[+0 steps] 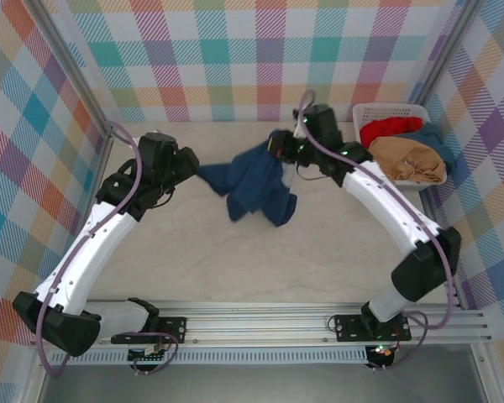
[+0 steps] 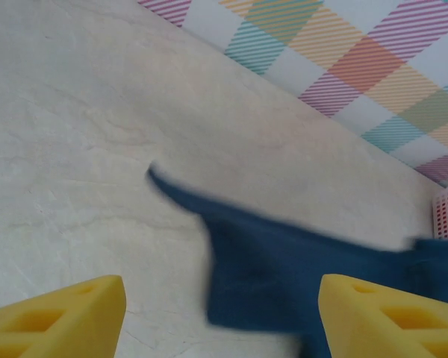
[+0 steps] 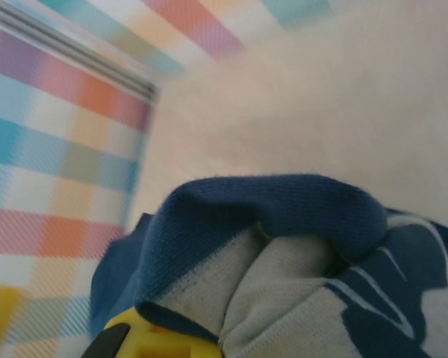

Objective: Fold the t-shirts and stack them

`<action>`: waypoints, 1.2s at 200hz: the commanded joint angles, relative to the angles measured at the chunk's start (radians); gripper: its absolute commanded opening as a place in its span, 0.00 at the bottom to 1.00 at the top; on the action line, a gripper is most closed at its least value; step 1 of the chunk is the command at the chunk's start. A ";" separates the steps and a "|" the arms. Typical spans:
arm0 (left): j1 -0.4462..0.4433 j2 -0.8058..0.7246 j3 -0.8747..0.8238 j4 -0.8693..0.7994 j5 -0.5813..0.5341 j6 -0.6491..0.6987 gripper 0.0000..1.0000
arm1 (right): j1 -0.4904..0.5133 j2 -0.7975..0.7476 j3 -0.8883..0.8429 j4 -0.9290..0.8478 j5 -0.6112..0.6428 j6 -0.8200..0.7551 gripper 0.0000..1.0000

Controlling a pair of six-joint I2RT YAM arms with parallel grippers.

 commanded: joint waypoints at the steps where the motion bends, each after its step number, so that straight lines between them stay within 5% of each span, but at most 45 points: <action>1: -0.006 -0.027 -0.057 -0.061 -0.005 -0.022 0.67 | -0.009 0.076 -0.094 -0.092 -0.046 0.091 0.00; 27: -0.006 0.021 -0.118 -0.051 0.154 -0.033 0.67 | -0.091 0.178 -0.150 -0.174 -0.118 0.108 0.00; 54: -0.007 0.102 -0.195 0.049 0.382 -0.072 0.63 | -0.118 0.192 -0.116 -0.235 -0.052 0.013 0.41; 84: -0.091 0.221 -0.196 0.133 0.488 0.045 0.65 | -0.152 0.070 -0.184 -0.315 0.107 0.053 0.62; 130: -0.328 0.453 -0.054 0.148 0.443 0.351 0.72 | -0.213 -0.135 -0.491 -0.260 0.086 0.136 0.59; 169: -0.423 0.573 0.007 0.169 0.353 0.410 0.77 | -0.230 -0.247 -0.636 -0.248 0.056 0.209 0.58; 197: -0.438 0.688 0.083 0.117 0.318 0.411 0.63 | -0.244 -0.288 -0.685 -0.236 0.032 0.230 0.57; 218: -0.439 0.729 0.099 0.134 0.315 0.396 0.22 | -0.244 -0.305 -0.678 -0.247 0.038 0.219 0.55; 240: -0.439 0.722 0.122 0.157 0.275 0.381 0.04 | -0.244 -0.304 -0.666 -0.256 0.042 0.195 0.53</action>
